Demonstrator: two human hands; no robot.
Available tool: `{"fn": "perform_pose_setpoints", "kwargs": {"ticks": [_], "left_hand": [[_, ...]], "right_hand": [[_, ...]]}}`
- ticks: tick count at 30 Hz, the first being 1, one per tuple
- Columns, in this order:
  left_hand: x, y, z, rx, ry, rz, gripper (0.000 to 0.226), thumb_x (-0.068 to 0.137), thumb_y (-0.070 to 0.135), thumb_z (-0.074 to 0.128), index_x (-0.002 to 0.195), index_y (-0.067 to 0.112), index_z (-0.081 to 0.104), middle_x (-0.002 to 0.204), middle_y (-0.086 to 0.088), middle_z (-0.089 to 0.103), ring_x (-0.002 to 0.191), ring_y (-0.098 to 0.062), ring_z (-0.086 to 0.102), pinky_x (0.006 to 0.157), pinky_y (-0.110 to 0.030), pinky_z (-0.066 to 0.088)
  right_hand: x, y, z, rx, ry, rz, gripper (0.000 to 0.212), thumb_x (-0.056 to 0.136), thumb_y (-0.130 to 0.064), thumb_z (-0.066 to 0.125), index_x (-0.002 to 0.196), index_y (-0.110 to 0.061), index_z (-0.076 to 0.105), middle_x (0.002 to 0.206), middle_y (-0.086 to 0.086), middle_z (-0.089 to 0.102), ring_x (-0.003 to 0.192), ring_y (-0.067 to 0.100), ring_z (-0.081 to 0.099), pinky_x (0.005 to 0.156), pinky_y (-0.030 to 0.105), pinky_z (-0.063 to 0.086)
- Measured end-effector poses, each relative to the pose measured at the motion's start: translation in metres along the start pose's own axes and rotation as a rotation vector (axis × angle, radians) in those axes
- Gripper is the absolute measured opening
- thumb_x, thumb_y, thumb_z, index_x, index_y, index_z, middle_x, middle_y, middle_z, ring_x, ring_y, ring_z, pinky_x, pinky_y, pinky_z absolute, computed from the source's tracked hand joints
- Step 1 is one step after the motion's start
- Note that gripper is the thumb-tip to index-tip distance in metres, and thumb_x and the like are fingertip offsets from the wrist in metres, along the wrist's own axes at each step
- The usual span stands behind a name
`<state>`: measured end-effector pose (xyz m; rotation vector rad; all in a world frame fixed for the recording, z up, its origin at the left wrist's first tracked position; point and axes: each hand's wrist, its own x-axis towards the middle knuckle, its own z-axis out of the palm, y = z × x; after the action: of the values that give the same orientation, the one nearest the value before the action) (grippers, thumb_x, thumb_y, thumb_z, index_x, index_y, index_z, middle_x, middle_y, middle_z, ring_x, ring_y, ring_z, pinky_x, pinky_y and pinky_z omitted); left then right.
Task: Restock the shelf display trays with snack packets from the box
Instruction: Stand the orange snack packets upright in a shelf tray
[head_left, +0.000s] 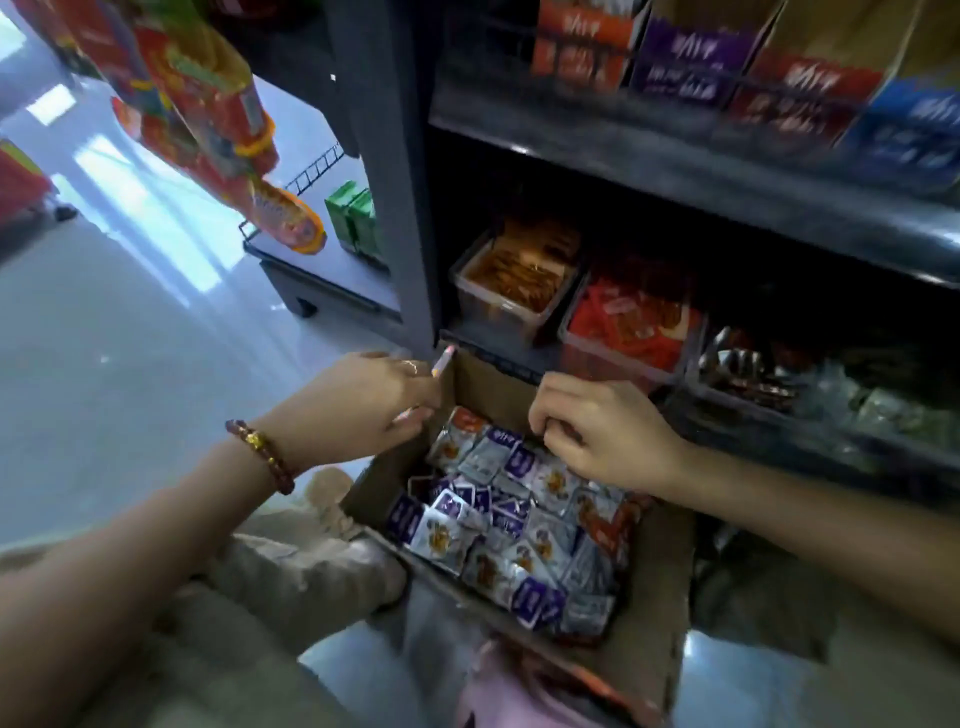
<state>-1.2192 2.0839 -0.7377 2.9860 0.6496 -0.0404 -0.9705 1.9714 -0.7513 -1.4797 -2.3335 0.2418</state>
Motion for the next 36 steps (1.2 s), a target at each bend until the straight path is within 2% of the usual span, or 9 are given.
{"fn": "perform_pose_setpoints", "kwargs": {"ticks": [6,9,11,14,19,25,28,33,36], "left_hand": [[-0.048,-0.001,0.057,-0.073,-0.228,-0.092,0.045,0.084,0.039,0.026,0.089,0.018,0.066,0.086,0.002,0.066,0.070,-0.023,0.064,0.067,-0.035,0.052],[-0.060,-0.004,0.071,-0.078,-0.197,-0.097,0.035,0.086,0.034,0.034,0.093,0.021,0.065,0.088,0.004,0.066,0.074,-0.021,0.065,0.068,-0.032,0.049],[-0.065,-0.011,0.073,-0.077,-0.220,-0.155,0.029,0.094,0.033,0.040,0.112,0.025,0.061,0.106,0.006,0.064,0.092,-0.018,0.064,0.080,-0.032,0.045],[-0.071,-0.026,0.072,0.028,-0.353,-0.311,0.037,0.098,0.038,0.039,0.132,0.026,0.046,0.125,0.006,0.057,0.110,-0.015,0.057,0.091,-0.030,0.040],[-0.070,-0.042,0.069,0.019,-0.340,-0.377,0.039,0.099,0.038,0.040,0.136,0.025,0.041,0.133,0.006,0.053,0.118,-0.015,0.053,0.098,-0.031,0.037],[-0.063,-0.038,0.069,-0.039,-0.281,-0.362,0.039,0.098,0.038,0.040,0.135,0.027,0.041,0.132,0.010,0.053,0.117,-0.013,0.053,0.095,-0.029,0.037],[-0.065,-0.035,0.072,-0.071,-0.305,-0.373,0.039,0.099,0.038,0.040,0.136,0.028,0.042,0.133,0.010,0.053,0.117,-0.012,0.052,0.095,-0.028,0.036],[-0.062,-0.029,0.074,-0.169,-0.292,-0.361,0.036,0.098,0.038,0.040,0.133,0.030,0.045,0.125,0.010,0.057,0.111,-0.013,0.054,0.092,-0.026,0.035],[-0.060,-0.027,0.075,-0.198,-0.297,-0.339,0.035,0.098,0.038,0.040,0.131,0.031,0.046,0.123,0.011,0.058,0.109,-0.013,0.055,0.091,-0.026,0.036]], "right_hand": [[-0.030,0.019,0.094,-0.007,-0.578,0.212,0.014,0.095,-0.017,0.044,0.101,-0.018,0.058,0.097,-0.004,0.058,0.084,0.016,0.056,0.063,0.028,0.029],[-0.017,0.024,0.148,0.042,-0.630,0.392,0.040,0.095,-0.020,0.045,0.134,-0.013,0.040,0.100,0.007,0.058,0.073,0.019,0.053,0.057,0.032,0.036],[0.002,0.023,0.189,0.086,-0.670,0.533,0.065,0.095,-0.026,0.051,0.147,-0.007,0.017,0.128,0.017,0.048,0.088,0.024,0.055,0.068,0.033,0.044],[0.035,0.019,0.245,0.096,-0.610,0.680,0.073,0.093,-0.030,0.056,0.148,-0.008,0.013,0.151,0.017,0.022,0.133,0.033,0.033,0.099,0.041,0.040],[0.067,0.019,0.311,0.108,-0.567,0.943,0.076,0.096,-0.019,0.049,0.152,-0.018,-0.002,0.158,0.011,0.010,0.136,0.039,0.031,0.105,0.049,0.033],[0.068,0.023,0.326,-0.182,-0.641,0.805,0.044,0.101,-0.020,0.032,0.144,-0.009,0.029,0.144,0.014,0.041,0.131,0.032,0.039,0.100,0.038,0.035],[0.068,0.024,0.324,-0.230,-0.649,0.757,0.049,0.099,-0.029,0.037,0.143,-0.007,0.034,0.147,0.015,0.036,0.136,0.032,0.030,0.107,0.038,0.028],[0.076,0.023,0.321,-0.097,-0.572,0.921,0.066,0.102,-0.035,0.033,0.150,0.000,0.004,0.157,0.021,0.003,0.145,0.036,0.005,0.116,0.042,0.011],[0.076,0.017,0.318,-0.197,-0.694,0.778,0.053,0.101,-0.027,0.035,0.146,-0.001,0.025,0.153,0.020,0.025,0.141,0.035,0.021,0.113,0.039,0.019]]}}
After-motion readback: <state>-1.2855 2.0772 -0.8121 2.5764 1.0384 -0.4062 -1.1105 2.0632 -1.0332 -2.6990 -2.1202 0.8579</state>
